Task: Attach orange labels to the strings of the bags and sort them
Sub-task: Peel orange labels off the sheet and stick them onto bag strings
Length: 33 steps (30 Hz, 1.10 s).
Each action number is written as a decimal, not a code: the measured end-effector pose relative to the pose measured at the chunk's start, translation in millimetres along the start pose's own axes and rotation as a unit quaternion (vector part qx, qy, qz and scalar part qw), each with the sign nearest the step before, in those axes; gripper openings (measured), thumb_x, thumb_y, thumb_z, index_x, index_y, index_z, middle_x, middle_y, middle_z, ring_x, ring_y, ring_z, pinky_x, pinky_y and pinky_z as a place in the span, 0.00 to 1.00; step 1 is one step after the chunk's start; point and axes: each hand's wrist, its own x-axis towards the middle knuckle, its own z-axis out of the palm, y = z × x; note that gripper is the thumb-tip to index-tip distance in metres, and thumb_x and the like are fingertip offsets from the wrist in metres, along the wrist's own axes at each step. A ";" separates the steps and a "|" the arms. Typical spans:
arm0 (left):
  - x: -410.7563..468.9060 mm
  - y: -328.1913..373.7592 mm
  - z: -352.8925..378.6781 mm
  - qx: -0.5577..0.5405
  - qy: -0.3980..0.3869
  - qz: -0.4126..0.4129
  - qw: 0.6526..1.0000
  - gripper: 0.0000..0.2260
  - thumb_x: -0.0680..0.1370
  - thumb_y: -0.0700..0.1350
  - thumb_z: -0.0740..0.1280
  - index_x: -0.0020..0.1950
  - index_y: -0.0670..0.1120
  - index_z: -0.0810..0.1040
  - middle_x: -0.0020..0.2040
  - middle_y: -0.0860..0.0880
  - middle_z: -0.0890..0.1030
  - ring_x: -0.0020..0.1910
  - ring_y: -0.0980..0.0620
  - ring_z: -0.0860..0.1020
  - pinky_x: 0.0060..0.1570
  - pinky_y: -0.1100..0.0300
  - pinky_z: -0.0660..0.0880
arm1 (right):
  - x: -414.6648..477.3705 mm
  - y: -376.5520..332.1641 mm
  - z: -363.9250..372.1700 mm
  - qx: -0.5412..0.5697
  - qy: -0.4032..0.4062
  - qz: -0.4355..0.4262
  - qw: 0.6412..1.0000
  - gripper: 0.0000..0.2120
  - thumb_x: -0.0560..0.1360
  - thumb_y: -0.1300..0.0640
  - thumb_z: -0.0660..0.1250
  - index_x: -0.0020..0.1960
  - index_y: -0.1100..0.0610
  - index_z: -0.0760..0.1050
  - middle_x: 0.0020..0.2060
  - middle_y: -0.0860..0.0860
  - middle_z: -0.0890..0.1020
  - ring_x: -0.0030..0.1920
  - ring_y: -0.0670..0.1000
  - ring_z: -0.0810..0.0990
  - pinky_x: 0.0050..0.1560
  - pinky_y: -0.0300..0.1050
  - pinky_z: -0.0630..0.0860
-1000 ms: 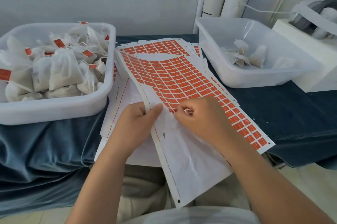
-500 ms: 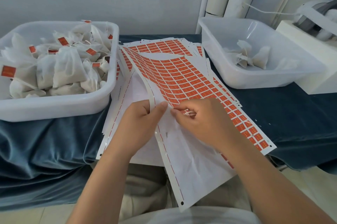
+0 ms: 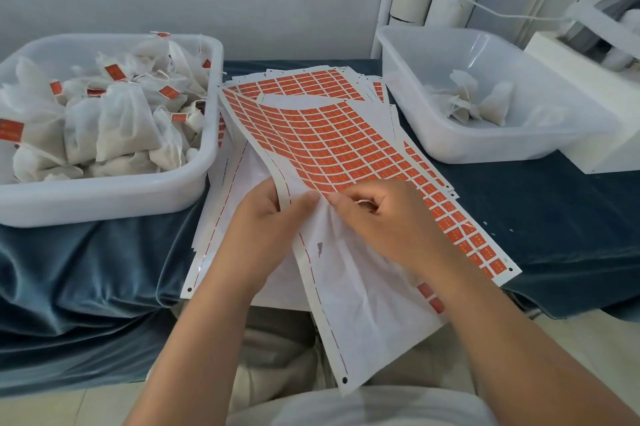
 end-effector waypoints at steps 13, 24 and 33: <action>0.9 -0.8 -2.8 0.065 -0.019 0.048 0.997 0.13 0.85 0.45 0.68 0.68 0.58 0.80 0.60 0.62 0.85 0.60 0.59 0.84 0.64 0.47 0.80 | 1.6 1.2 -4.5 -0.023 0.009 -0.034 0.999 0.14 0.79 0.45 0.66 0.39 0.50 0.82 0.35 0.40 0.83 0.38 0.44 0.82 0.39 0.34 0.76; 9.7 -6.4 -14.3 0.183 0.147 0.019 0.972 0.33 0.79 0.51 0.75 0.79 0.59 0.62 0.65 0.58 0.79 0.62 0.54 0.80 0.63 0.43 0.80 | 3.0 -6.6 -13.3 0.117 0.154 0.146 0.970 0.13 0.81 0.44 0.67 0.39 0.44 0.82 0.37 0.43 0.85 0.41 0.48 0.85 0.42 0.44 0.82; -5.0 11.0 18.1 0.120 0.032 0.008 0.992 0.20 0.73 0.70 0.62 0.55 0.62 0.84 0.49 0.72 0.84 0.51 0.69 0.82 0.50 0.67 0.79 | -3.6 -32.4 -7.0 0.341 0.125 0.224 0.905 0.17 0.82 0.46 0.69 0.35 0.47 0.79 0.27 0.49 0.75 0.25 0.44 0.69 0.34 0.43 0.70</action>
